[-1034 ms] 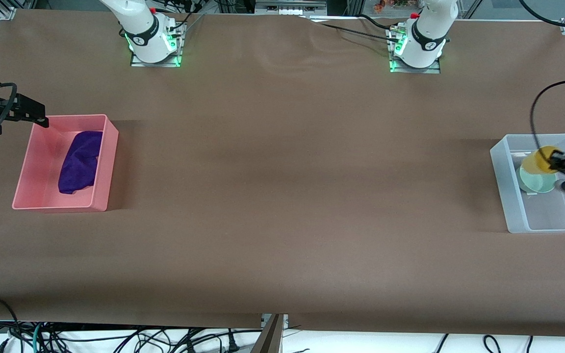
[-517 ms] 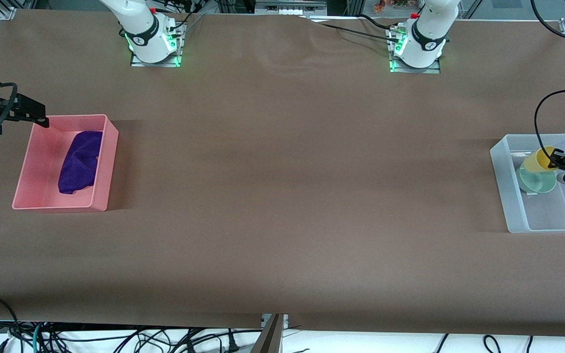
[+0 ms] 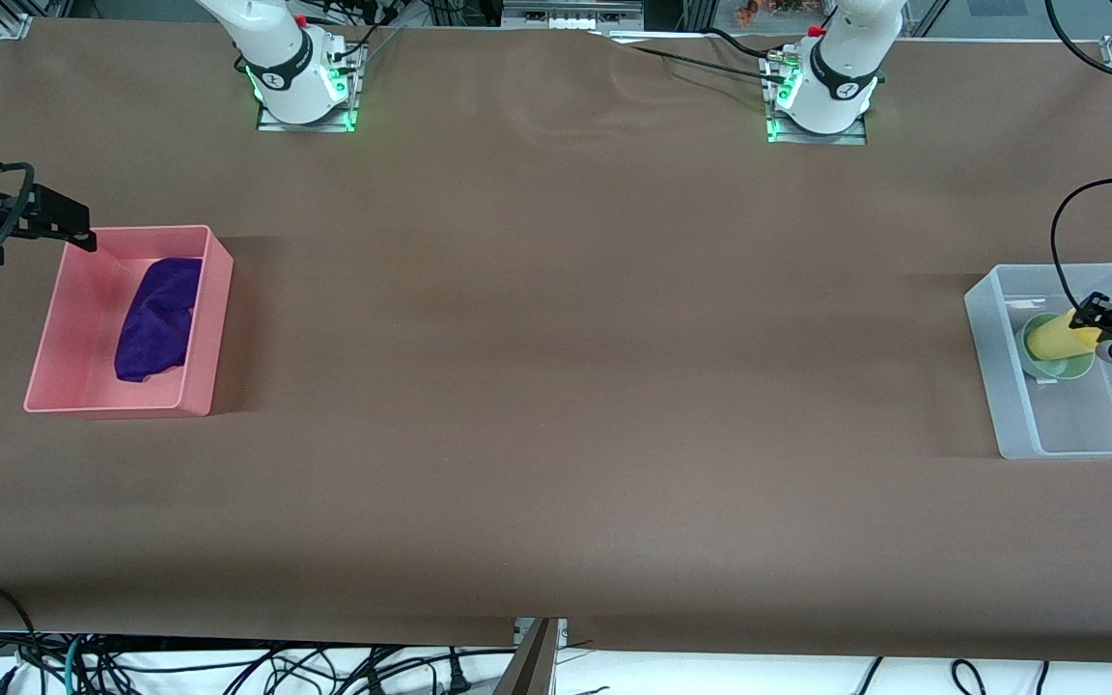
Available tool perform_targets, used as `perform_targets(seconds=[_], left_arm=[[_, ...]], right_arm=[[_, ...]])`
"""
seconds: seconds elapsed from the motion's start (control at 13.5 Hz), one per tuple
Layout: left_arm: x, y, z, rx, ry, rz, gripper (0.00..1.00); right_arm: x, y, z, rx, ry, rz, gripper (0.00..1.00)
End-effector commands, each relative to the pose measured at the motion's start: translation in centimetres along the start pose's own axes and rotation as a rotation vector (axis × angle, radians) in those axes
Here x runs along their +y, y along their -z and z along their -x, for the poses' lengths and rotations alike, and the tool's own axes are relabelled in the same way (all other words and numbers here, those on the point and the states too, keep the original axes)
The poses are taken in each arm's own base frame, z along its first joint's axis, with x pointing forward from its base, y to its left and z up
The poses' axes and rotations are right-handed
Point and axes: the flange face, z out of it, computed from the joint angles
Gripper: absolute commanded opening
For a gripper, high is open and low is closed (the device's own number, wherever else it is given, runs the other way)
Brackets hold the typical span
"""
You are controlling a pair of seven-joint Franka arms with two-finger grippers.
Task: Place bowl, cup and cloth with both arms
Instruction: 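Lift the yellow cup and lower it into the bowl with the left gripper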
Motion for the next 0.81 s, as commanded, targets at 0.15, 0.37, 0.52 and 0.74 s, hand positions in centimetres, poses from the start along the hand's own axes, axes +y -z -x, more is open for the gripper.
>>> perform_targets(seconds=[0.15, 0.37, 0.52, 0.74], left_arm=[[1.9, 7.0, -0.5, 0.011, -0.039, -0.070, 1.00], [5.3, 14.0, -2.6, 0.113, -0.021, -0.052, 1.00], [8.2, 18.6, -4.7, 0.127, -0.036, -0.020, 1.00], [14.4, 25.0, -7.9, 0.144, 0.030, -0.002, 1.00]], right_arm=[[0.4, 0.4, -0.2, 0.008, 0.012, 0.002, 1.00], [0.4, 0.3, -0.2, 0.007, 0.012, 0.000, 1.00], [0.4, 0.3, -0.2, 0.007, 0.010, 0.000, 1.00], [0.4, 0.3, -0.2, 0.007, 0.010, 0.000, 1.00]])
